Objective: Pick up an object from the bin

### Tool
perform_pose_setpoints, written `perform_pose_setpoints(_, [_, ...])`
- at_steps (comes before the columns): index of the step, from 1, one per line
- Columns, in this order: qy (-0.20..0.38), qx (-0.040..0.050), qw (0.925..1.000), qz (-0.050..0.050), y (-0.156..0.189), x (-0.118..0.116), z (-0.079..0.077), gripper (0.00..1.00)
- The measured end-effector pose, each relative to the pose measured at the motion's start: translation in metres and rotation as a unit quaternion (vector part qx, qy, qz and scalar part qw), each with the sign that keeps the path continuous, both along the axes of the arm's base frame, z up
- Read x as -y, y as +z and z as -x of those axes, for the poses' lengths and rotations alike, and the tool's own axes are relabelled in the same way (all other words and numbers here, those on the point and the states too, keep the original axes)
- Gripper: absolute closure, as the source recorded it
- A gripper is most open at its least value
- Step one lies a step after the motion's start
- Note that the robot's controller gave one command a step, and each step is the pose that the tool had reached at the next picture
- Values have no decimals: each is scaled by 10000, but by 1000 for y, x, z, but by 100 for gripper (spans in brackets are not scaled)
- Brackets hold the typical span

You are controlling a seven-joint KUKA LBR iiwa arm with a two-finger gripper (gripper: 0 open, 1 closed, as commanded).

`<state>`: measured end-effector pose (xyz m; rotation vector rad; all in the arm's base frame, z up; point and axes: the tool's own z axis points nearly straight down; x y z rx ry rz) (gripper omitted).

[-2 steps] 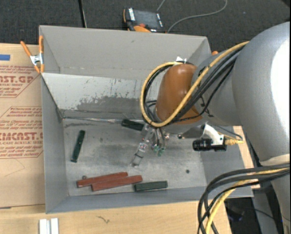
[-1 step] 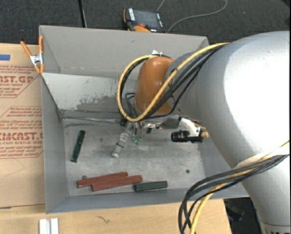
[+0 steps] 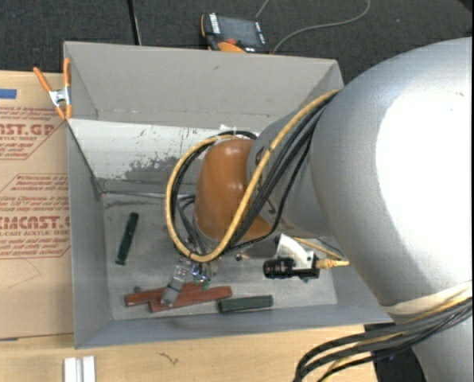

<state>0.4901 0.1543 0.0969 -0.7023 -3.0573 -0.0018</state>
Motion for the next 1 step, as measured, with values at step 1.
perform_pose_setpoints(1, [-151, 7, 9999, 12, -28, 4, 11, 0])
